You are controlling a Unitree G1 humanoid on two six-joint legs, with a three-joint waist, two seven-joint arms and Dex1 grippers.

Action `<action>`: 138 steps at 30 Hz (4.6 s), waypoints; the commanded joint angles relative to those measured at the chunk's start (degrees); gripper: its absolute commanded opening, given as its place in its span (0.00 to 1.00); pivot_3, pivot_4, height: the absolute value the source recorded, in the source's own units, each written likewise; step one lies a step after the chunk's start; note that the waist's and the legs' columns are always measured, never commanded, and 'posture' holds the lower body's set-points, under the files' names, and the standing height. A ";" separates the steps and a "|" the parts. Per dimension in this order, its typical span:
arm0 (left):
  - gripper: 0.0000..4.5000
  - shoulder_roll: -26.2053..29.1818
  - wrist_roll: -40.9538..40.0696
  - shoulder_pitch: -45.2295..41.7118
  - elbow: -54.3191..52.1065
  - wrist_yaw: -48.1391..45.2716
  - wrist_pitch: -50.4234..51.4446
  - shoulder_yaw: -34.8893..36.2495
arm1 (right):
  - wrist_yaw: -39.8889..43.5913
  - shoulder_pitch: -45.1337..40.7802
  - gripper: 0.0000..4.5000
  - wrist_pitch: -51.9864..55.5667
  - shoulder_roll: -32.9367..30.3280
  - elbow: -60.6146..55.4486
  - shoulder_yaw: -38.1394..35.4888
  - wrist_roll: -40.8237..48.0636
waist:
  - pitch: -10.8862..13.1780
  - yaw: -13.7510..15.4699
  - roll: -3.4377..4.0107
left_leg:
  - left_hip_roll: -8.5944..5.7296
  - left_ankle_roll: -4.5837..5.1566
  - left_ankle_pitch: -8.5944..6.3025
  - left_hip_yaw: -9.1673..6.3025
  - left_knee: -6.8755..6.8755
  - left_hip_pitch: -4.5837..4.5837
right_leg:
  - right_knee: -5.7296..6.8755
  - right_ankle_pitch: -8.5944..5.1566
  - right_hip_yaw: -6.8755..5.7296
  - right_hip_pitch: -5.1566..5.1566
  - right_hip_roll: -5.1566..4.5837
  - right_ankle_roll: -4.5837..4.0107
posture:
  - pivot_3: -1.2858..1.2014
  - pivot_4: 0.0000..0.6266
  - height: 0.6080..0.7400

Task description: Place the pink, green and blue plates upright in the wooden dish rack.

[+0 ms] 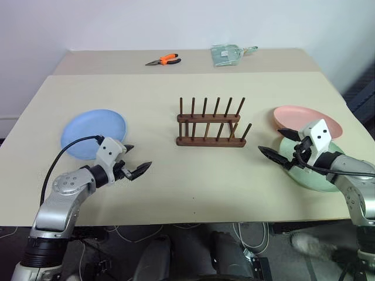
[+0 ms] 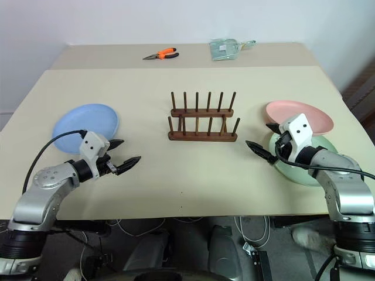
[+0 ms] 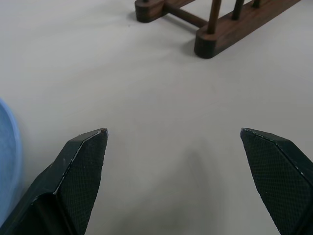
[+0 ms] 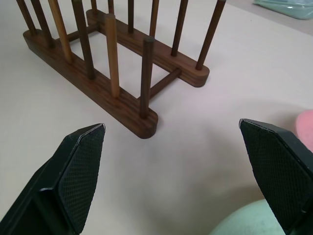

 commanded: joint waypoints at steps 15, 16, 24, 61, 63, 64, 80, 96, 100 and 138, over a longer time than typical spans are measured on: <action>0.99 -10.45 10.64 -27.96 35.53 -8.84 -15.67 -16.02 | -7.17 3.74 1.00 0.05 5.64 -10.74 3.19 -3.17 | -0.02 1.00 -0.04 | -0.06 0.00 0.01 -0.01 0.04 -0.02 | -0.01 0.10 -0.04 0.03 -0.01 0.19 | 0.52 0.24 1.00; 0.99 -11.84 11.44 -30.38 39.75 -9.00 -17.42 -16.52 | -7.97 4.45 1.00 -0.03 6.20 -11.69 3.58 -3.67 | -0.02 1.13 -0.03 | -0.07 0.00 0.01 -0.01 0.04 -0.03 | -0.02 0.10 -0.04 0.01 -0.01 0.19 | 0.52 0.24 1.00; 0.81 -21.21 15.91 -43.26 65.86 -12.28 -28.98 -17.95 | -14.86 14.79 1.00 1.83 10.43 -23.14 4.16 -6.31 | -0.08 1.54 -0.06 | -0.13 0.01 0.00 -0.05 0.09 -0.05 | -0.03 0.07 -0.09 0.06 -0.07 0.28 | 0.52 0.24 1.00; 0.18 -11.14 11.92 -8.88 8.24 -10.60 -3.22 -20.93 | -13.61 13.21 0.00 4.48 6.58 -16.10 14.47 -17.08 | -0.48 1.72 0.30 | -0.07 0.05 -0.03 -0.09 0.10 0.00 | 0.01 -0.25 -0.08 0.15 -0.20 0.31 | 0.52 0.24 1.00; 0.18 -14.84 15.33 -10.57 11.82 -2.53 -3.60 -20.59 | -16.30 10.26 0.00 4.45 8.73 -12.63 15.74 -18.88 | -0.51 2.23 0.28 | -0.12 0.05 -0.03 -0.10 0.16 0.01 | -0.06 -0.24 -0.10 0.22 -0.21 0.31 | 0.52 0.24 1.00; 0.18 -16.74 16.19 -11.77 14.00 1.15 -3.65 -19.81 | -17.62 8.55 0.00 4.44 9.76 -10.58 16.24 -19.88 | -0.55 2.33 0.22 | -0.13 0.05 -0.03 -0.08 0.19 0.04 | -0.05 -0.23 -0.08 0.25 -0.20 0.30 | 0.52 0.24 1.00; 0.16 -19.08 16.63 -19.27 26.24 8.12 -11.84 -17.38 | -15.56 -1.67 0.38 -3.39 8.99 -1.34 15.25 -22.87 | -0.80 1.11 0.10 | -0.09 0.03 -0.02 -0.02 0.00 0.52 | 0.10 -0.09 -0.09 0.48 -0.09 0.46 | 0.52 0.24 1.00; 0.16 -16.68 1.60 -13.55 -0.30 -8.25 -0.55 -19.44 | -20.19 -8.07 0.94 -16.86 -13.33 20.29 14.95 -43.06 | -0.62 0.88 0.29 | -0.09 0.04 -0.02 0.14 0.01 -0.01 | -0.06 -0.17 -0.04 0.06 -0.17 0.20 | 0.52 0.24 1.00; 0.16 -15.47 1.78 -12.20 -2.12 -8.03 -0.05 -19.68 | -21.22 -10.17 0.60 -19.32 -12.69 24.19 16.71 -44.42 | -0.61 0.33 0.31 | -0.08 0.04 -0.02 0.14 -0.02 -0.01 | -0.02 -0.10 -0.04 0.03 -0.15 0.11 | 0.52 0.24 1.00; 0.16 -12.57 1.58 -10.00 -1.61 -7.47 -1.80 -19.04 | -43.94 -19.49 0.01 29.34 21.37 -23.42 -10.91 32.02 | -0.46 0.97 0.34 | -0.07 0.05 -0.02 -0.10 -0.05 -0.09 | 0.01 -0.08 -0.14 -0.05 -0.09 0.09 | 0.52 0.24 1.00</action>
